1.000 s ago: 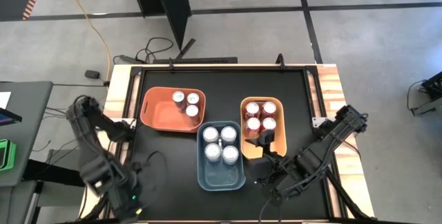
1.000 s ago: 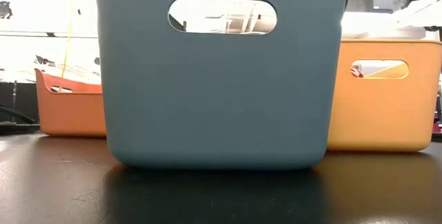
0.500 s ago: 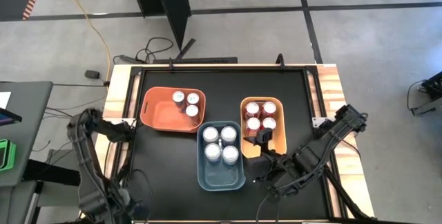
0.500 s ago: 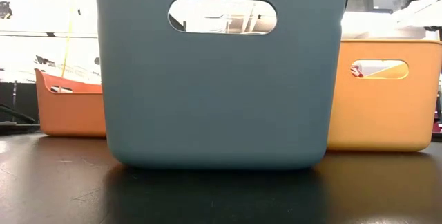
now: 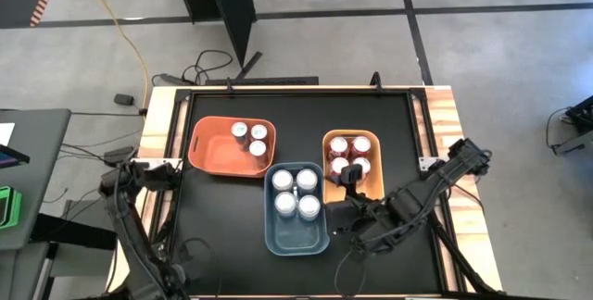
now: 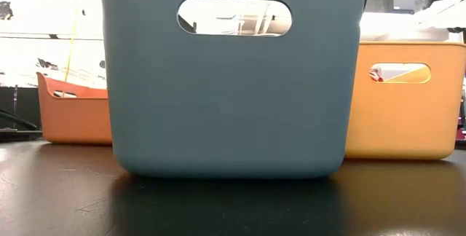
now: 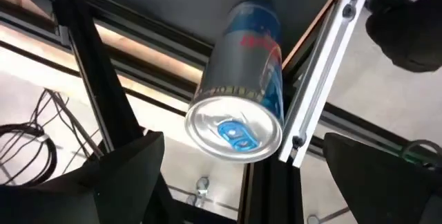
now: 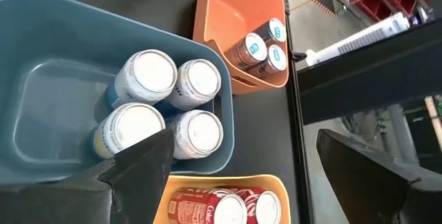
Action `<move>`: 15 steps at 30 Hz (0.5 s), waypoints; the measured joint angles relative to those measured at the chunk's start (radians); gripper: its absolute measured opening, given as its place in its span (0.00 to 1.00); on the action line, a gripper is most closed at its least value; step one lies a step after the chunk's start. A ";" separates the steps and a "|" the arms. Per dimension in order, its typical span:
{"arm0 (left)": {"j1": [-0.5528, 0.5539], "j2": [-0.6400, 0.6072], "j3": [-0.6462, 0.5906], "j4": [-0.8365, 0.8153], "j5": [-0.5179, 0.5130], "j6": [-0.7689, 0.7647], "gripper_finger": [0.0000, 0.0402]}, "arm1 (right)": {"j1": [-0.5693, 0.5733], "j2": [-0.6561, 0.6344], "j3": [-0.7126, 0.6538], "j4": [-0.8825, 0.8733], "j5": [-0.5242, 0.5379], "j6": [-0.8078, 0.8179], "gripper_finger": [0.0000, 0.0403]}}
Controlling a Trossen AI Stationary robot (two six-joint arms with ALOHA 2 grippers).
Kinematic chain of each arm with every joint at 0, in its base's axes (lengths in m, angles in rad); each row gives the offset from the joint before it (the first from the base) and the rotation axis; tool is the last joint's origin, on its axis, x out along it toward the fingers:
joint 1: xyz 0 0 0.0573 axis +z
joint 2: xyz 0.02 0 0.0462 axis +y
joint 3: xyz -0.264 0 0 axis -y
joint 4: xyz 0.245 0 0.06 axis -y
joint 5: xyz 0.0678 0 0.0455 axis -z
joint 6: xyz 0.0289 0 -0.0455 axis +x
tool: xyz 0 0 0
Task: Sort soda cans
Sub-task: Put the blue soda can into the orange bin
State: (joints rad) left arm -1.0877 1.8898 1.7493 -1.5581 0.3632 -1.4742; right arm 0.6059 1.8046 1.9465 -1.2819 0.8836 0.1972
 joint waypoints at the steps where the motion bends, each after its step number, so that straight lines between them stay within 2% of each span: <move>1: -0.003 0.001 0.000 0.000 -0.001 0.000 0.97 | -0.005 0.000 0.000 0.000 -0.004 0.009 0.92; 10: -0.049 0.001 -0.038 -0.015 -0.035 0.013 0.97 | -0.021 0.000 0.000 0.011 -0.044 0.047 0.92; 15: -0.057 0.001 -0.042 -0.013 -0.087 0.016 0.97 | -0.020 0.000 0.000 0.014 -0.044 0.048 0.92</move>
State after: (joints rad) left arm -1.1442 1.8904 1.7077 -1.5715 0.2765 -1.4579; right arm 0.5858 1.8050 1.9465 -1.2680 0.8394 0.2455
